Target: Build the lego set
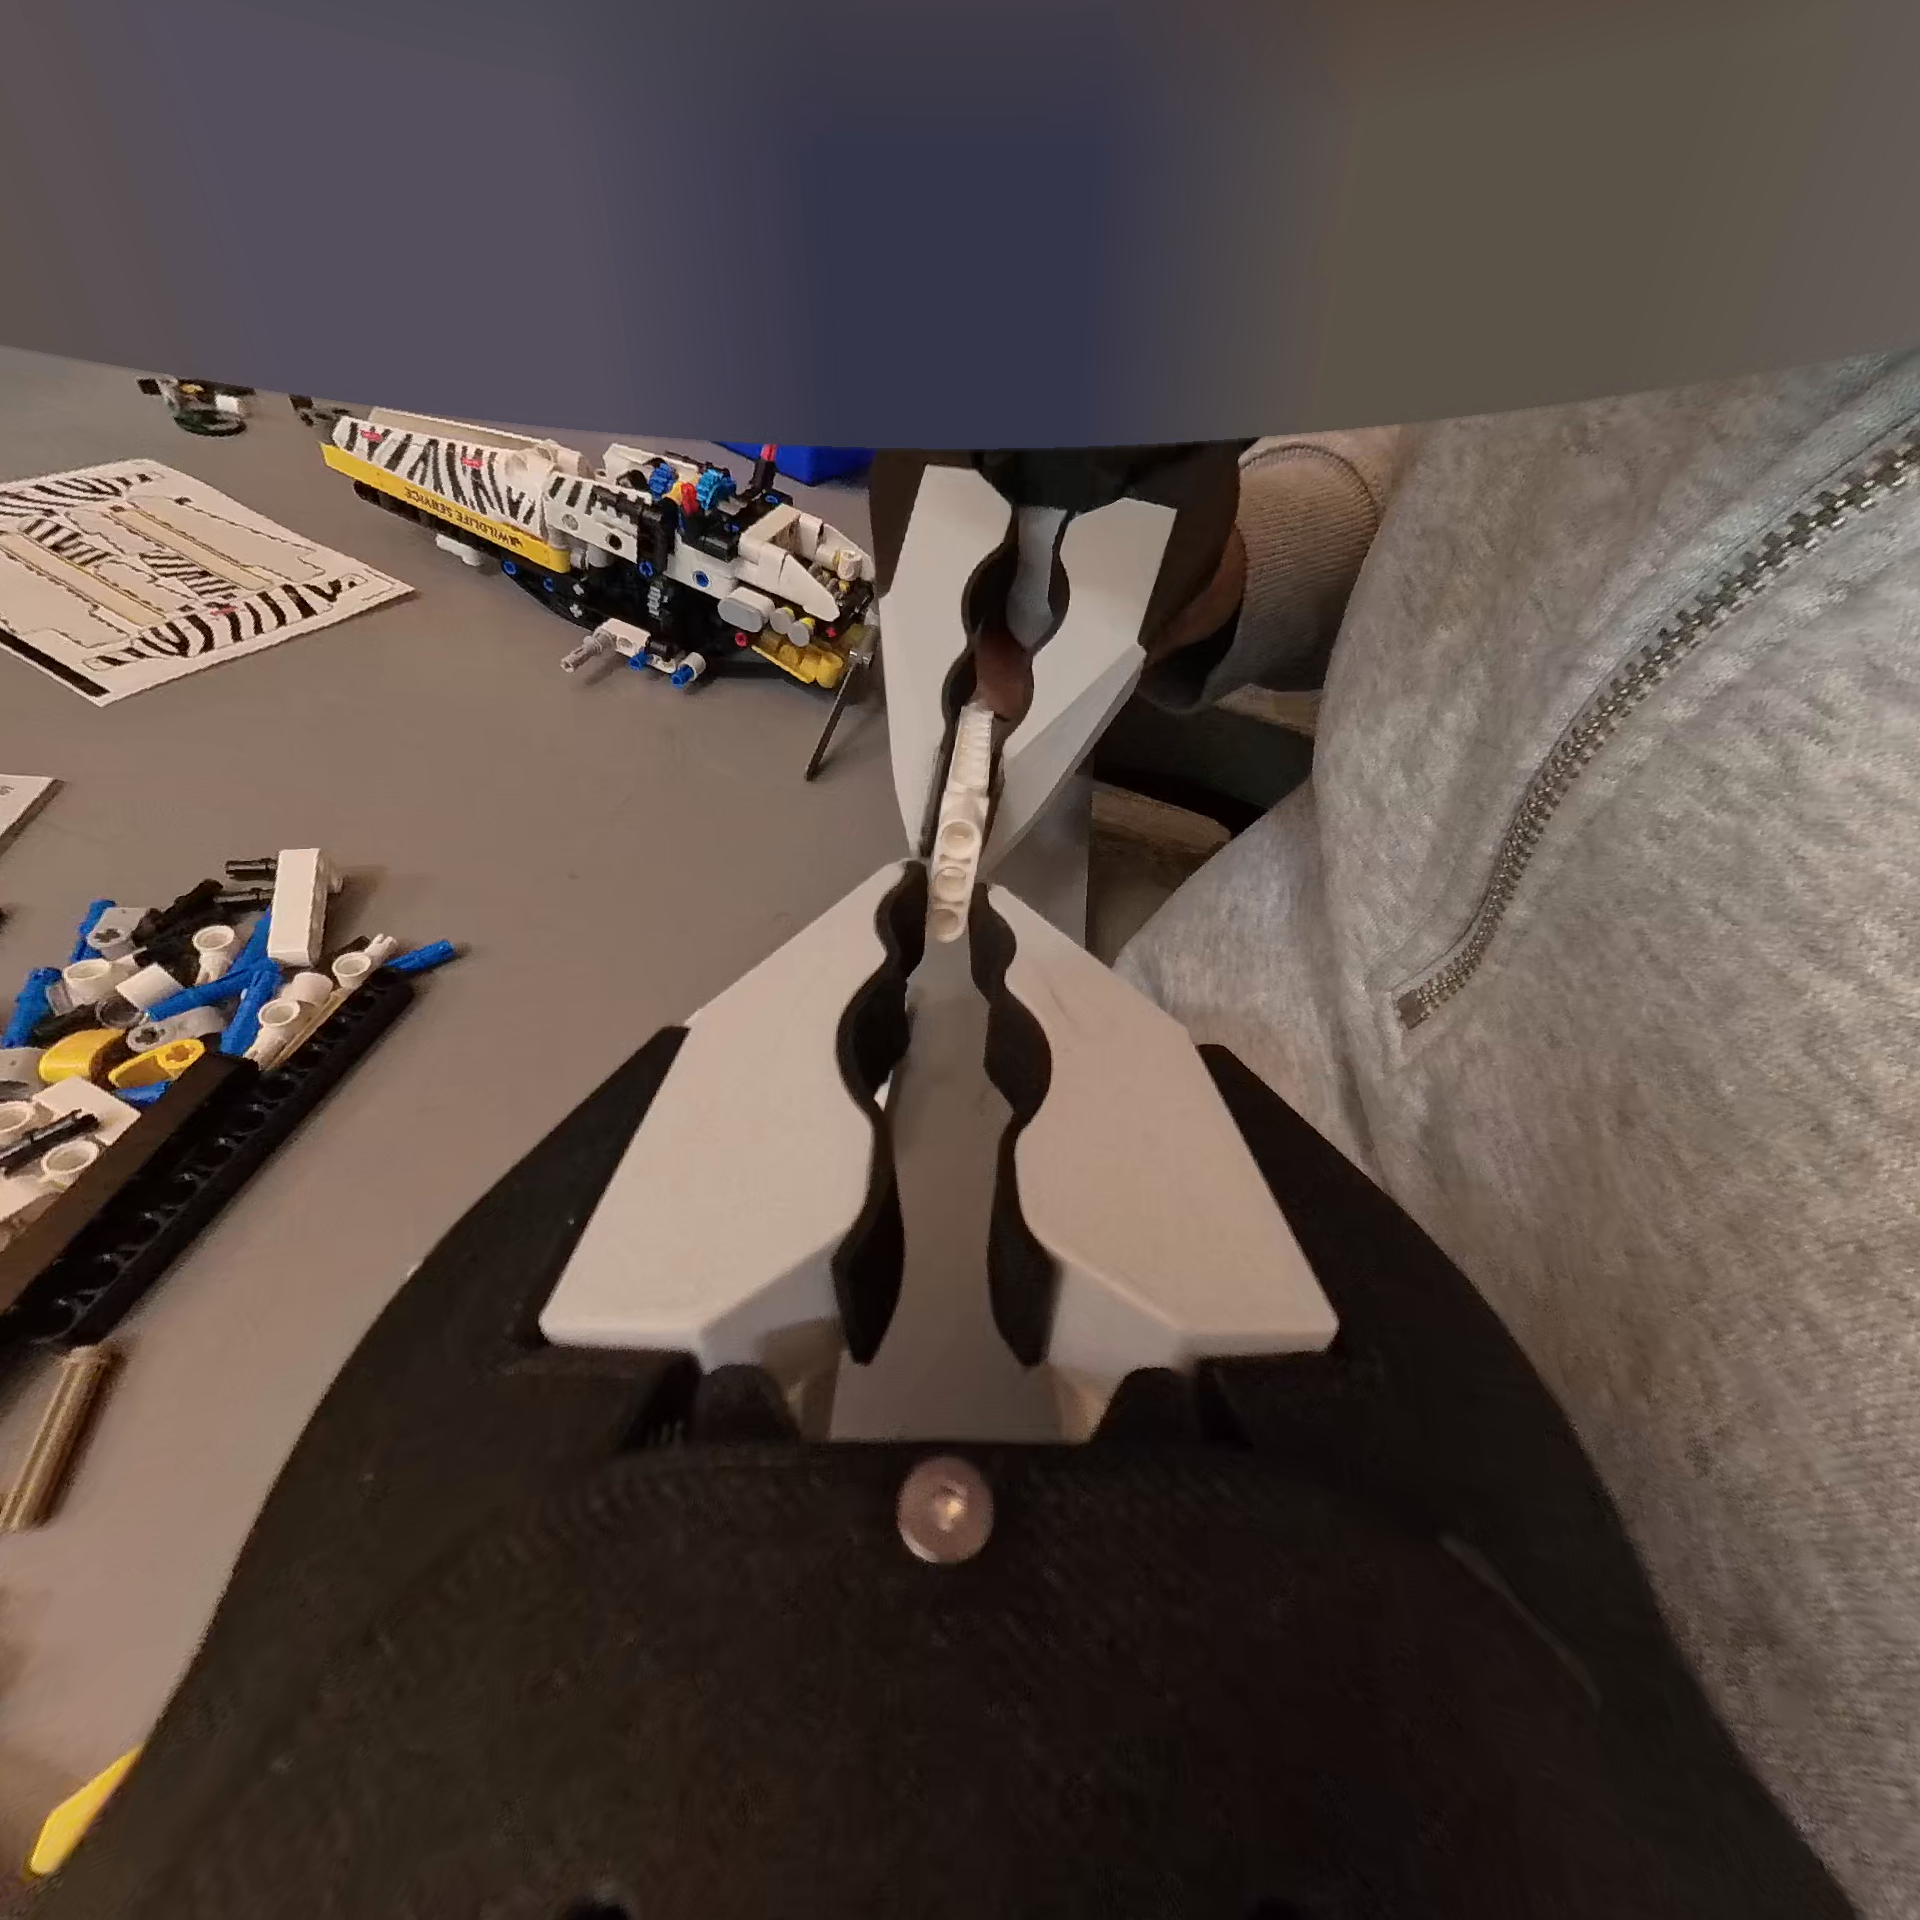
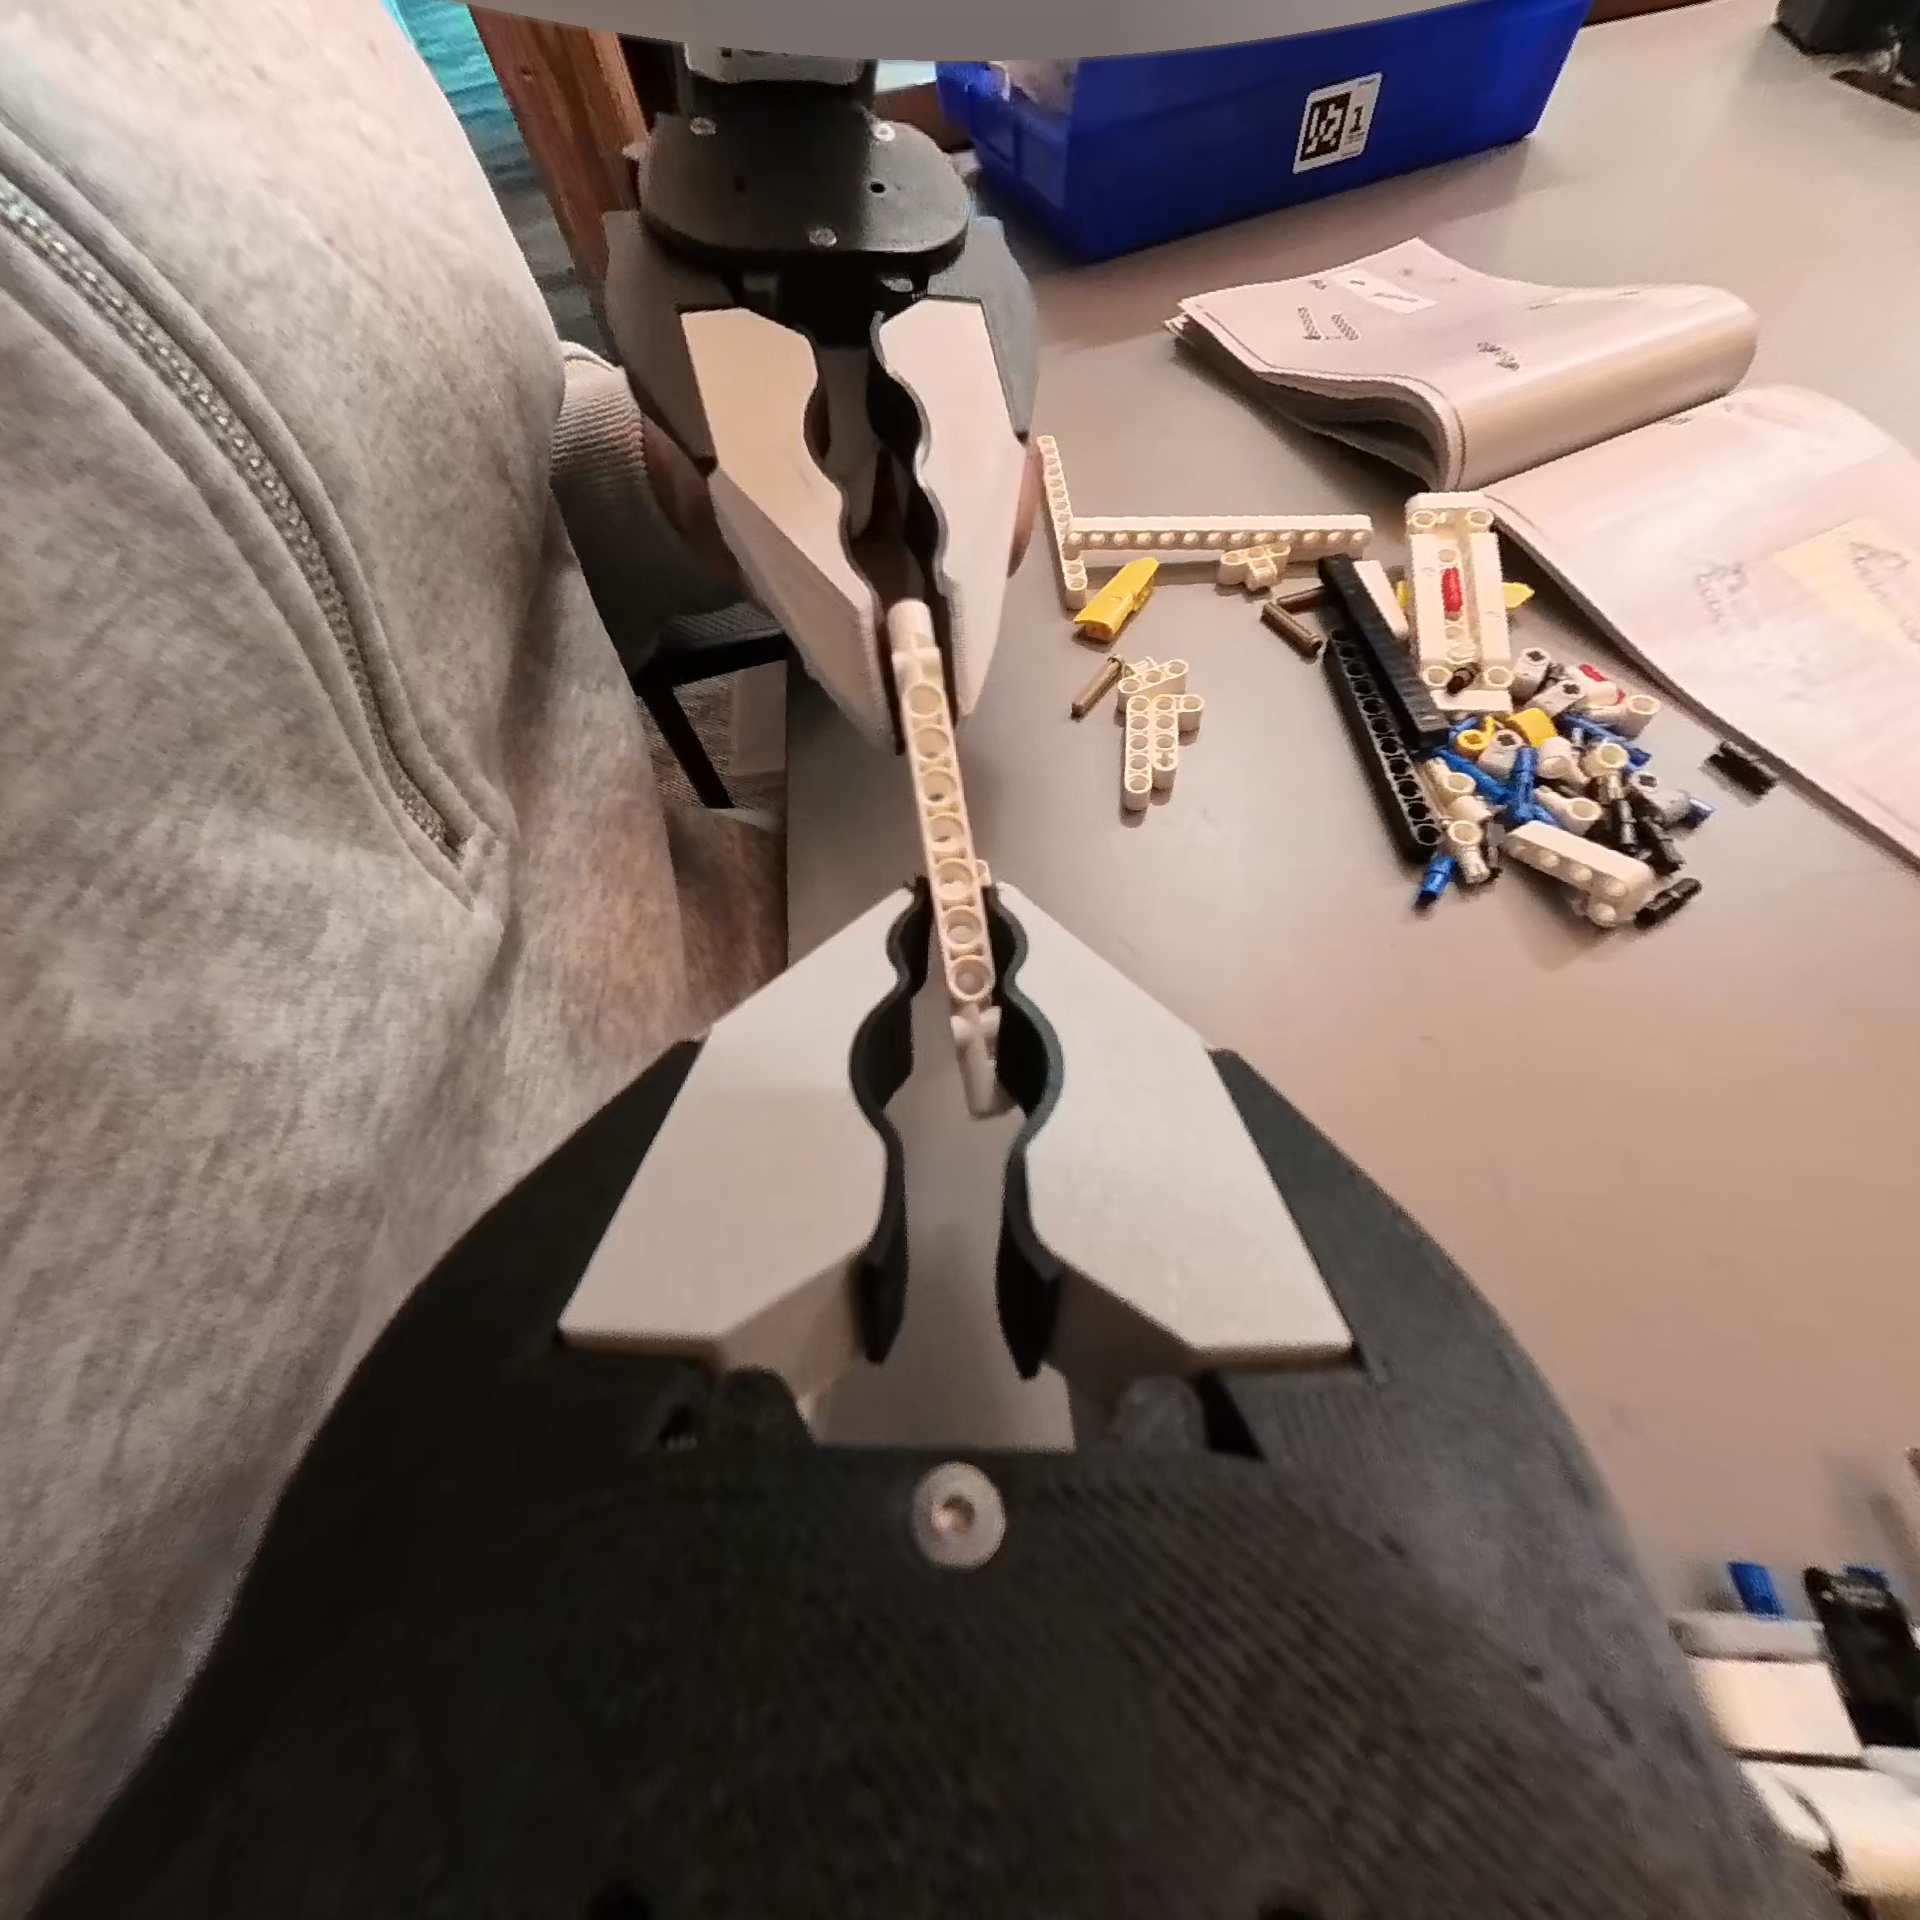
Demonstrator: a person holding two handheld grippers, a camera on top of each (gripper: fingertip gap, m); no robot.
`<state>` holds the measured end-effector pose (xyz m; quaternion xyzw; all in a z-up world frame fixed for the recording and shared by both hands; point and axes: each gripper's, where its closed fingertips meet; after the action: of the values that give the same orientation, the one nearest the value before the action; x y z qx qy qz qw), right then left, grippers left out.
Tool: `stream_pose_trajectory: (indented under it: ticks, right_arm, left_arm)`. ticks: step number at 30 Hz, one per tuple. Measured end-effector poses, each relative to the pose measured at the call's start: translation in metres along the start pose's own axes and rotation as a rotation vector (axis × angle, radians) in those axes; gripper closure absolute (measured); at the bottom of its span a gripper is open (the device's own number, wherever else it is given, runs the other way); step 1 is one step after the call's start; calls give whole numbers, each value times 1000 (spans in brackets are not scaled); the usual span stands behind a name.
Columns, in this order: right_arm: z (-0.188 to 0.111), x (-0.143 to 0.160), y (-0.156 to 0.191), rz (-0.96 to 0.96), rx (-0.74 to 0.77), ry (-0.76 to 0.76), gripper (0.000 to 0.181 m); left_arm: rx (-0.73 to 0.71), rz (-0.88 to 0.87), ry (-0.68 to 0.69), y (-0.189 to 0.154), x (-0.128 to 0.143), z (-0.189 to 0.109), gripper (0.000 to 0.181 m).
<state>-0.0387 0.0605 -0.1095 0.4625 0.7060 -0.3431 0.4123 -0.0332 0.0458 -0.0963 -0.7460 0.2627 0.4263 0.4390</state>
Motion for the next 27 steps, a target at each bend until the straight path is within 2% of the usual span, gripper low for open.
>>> stream_pose_trajectory:
  ticks: [6,16,27]
  right_arm:
    - [0,3,1,-11,-4,29,175]
    - [5,27,-1,-153,-8,264,177]
    - [12,33,2,-208,-73,350,176]
  left_arm:
    - [-18,-26,26,6,4,0,174]
    - [-111,-12,104,22,15,-6,171]
    - [-131,-18,217,20,33,-2,171]
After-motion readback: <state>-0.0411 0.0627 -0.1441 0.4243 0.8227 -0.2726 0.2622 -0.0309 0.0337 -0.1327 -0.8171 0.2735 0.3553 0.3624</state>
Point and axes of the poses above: each gripper's, where its closed fingertips meet, z out along the fingers, x out of its underside, y = z × x across the jaws, and after that the axes turned 14 degrees about -z, right-handed
